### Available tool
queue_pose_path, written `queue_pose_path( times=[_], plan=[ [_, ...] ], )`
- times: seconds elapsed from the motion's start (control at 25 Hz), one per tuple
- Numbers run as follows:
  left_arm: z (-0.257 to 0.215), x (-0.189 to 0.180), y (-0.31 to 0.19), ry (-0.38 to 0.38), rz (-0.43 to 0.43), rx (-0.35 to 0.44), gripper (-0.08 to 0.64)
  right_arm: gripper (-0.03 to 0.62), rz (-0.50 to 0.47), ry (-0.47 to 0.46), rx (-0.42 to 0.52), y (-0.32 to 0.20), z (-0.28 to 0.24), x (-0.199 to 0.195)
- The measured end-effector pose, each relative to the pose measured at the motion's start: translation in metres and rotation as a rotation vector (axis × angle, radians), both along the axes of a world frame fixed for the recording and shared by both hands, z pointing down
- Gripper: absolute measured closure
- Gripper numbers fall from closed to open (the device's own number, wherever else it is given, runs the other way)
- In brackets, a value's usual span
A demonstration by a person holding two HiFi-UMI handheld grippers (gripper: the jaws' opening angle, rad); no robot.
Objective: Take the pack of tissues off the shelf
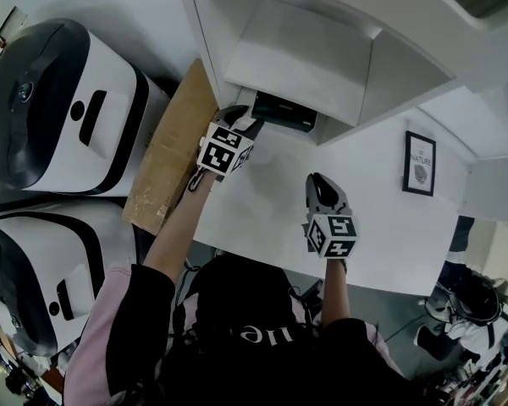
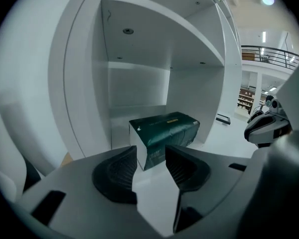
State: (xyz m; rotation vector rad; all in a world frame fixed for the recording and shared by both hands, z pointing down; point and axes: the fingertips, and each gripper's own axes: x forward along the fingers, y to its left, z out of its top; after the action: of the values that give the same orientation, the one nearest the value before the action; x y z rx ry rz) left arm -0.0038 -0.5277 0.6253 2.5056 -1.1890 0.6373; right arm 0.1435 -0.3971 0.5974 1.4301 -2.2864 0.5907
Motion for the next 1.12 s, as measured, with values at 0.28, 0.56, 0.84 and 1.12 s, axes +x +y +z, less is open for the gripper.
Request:
queue_pose_path(
  times=[0.28,0.56,0.84,1.12],
  plan=[
    [0.005,0.007,-0.014,-0.004,0.002,0.010,0.428,0.529,0.001,0.000,-0.010,-0.001,0.008,0.003],
    [0.006,0.003,0.008,-0.038,0.027,0.017,0.491,0.529,0.004,0.006,-0.019,0.003,0.010,0.005],
    [0.004,-0.003,0.041,-0.035,0.043,0.014,0.509,0.528,-0.011,0.016,-0.001,0.001,0.008,0.002],
    [0.007,-0.024,0.073,-0.031,0.039,-0.004,0.514,0.514,-0.109,0.050,0.044,-0.011,0.013,-0.016]
  ],
)
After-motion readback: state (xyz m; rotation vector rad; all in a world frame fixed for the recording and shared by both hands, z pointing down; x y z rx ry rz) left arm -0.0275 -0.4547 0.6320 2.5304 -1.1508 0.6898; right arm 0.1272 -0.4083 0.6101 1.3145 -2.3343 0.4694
